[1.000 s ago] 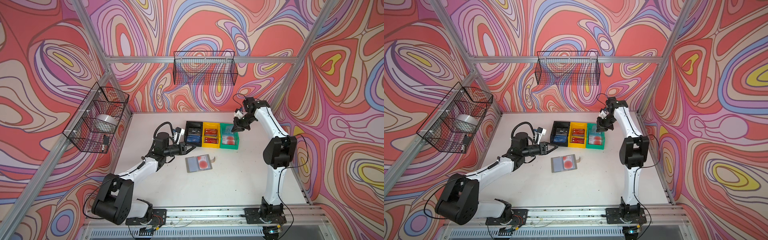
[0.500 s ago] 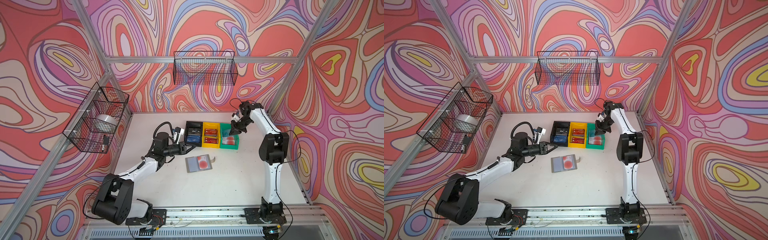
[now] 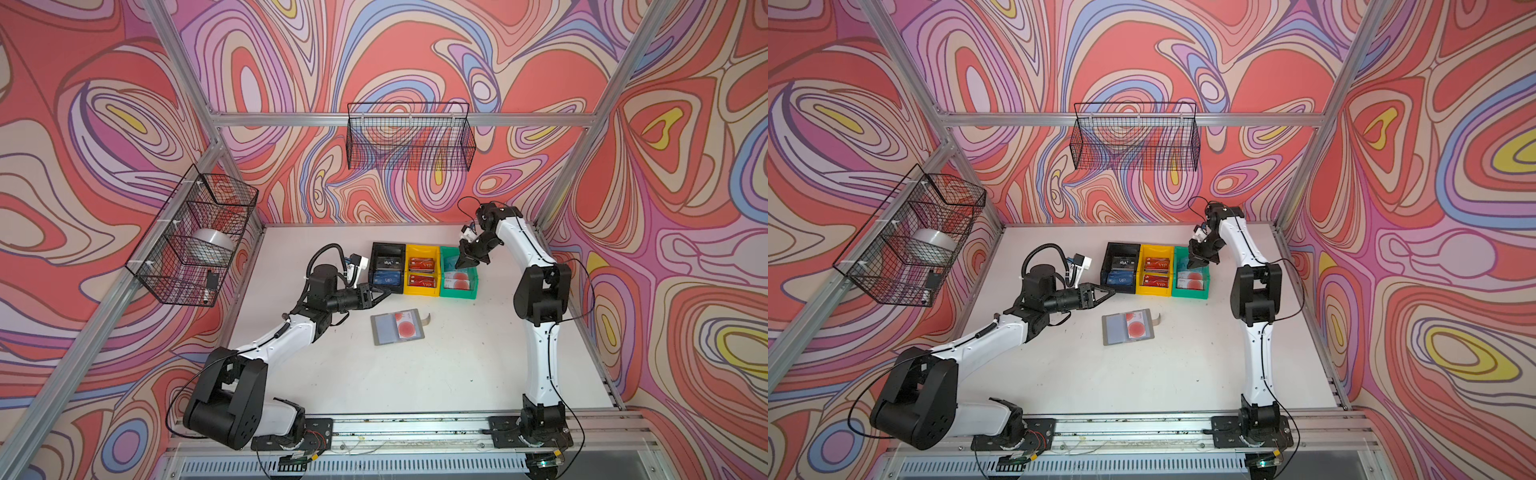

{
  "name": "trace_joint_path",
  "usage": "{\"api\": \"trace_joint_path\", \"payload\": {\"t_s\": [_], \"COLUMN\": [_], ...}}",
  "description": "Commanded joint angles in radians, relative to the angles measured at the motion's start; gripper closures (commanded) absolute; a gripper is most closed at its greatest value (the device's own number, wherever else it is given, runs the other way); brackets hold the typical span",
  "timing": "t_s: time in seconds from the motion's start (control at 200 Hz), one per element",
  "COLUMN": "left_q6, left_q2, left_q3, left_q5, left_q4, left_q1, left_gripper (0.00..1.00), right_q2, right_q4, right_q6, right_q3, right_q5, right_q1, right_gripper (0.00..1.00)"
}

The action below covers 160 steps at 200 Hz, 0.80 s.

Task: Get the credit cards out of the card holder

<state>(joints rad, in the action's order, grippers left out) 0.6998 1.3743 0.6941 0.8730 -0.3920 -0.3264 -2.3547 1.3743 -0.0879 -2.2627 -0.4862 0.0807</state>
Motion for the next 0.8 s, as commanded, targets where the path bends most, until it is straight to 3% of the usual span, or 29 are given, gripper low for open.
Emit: {"api": "trace_joint_path", "payload": {"t_s": [0.0,0.796], "left_q6": [-0.008,-0.001], "left_q2": [-0.006,-0.003], "left_q3": [0.021,0.023], "left_q5": [-0.005,-0.009], "left_q4": [-0.003,-0.008], "left_q1": [0.006,0.007], "left_gripper": [0.81,0.81], "right_q2": [-0.041,-0.08], "right_q4": [-0.014,-0.047], "right_q6": [0.001,-0.022], "right_q3": [-0.03,-0.075], "right_q5": [-0.02,-0.052], "right_q1": [-0.01,-0.042], "right_gripper": [1.0,1.0]}}
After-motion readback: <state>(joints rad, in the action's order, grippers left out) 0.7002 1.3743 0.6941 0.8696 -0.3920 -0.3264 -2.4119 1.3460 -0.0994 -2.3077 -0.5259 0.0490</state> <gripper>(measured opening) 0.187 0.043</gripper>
